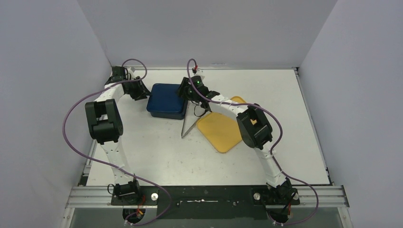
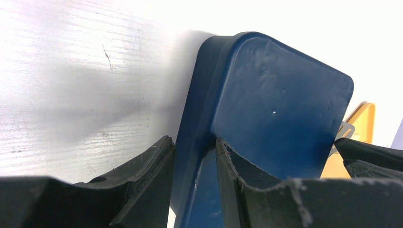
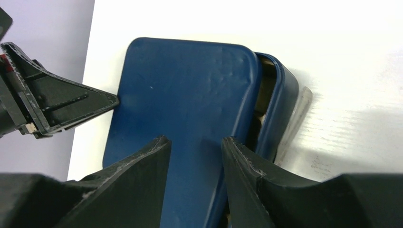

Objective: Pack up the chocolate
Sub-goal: Close the box lid on the packing box.

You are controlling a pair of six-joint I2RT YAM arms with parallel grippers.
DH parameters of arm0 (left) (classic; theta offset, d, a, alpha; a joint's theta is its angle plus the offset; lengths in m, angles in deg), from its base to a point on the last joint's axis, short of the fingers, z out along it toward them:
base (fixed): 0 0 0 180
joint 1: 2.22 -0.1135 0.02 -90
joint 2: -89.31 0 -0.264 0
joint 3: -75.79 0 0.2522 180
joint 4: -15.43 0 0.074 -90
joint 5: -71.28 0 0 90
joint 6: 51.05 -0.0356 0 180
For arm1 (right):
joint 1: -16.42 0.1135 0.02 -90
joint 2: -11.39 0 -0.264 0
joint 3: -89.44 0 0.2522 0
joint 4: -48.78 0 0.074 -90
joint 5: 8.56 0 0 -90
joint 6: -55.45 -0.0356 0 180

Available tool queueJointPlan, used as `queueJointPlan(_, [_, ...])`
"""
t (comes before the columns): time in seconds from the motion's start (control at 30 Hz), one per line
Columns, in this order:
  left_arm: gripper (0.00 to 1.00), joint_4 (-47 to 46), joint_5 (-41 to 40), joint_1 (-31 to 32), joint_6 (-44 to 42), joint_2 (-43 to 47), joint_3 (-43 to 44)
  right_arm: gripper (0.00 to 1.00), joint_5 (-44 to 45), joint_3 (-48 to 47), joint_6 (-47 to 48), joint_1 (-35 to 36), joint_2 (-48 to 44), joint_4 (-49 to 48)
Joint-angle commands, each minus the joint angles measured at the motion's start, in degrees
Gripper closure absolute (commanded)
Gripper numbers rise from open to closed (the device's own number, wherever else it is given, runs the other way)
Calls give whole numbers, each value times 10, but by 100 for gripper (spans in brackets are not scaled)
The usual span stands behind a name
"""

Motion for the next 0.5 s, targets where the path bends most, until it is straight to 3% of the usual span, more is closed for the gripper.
queueJointPlan(0.0, [65, -10, -2, -8, -8, 5, 16, 55, 14, 27, 4, 3, -49, 16])
queueJointPlan(0.13, [65, -12, -4, -10, -8, 7, 17, 55, 19, 39, 5, 2, -66, 16])
queueJointPlan(0.47, [65, -29, 22, -6, -1, 14, 7, 55, -4, -20, -1, 2, -1, 49])
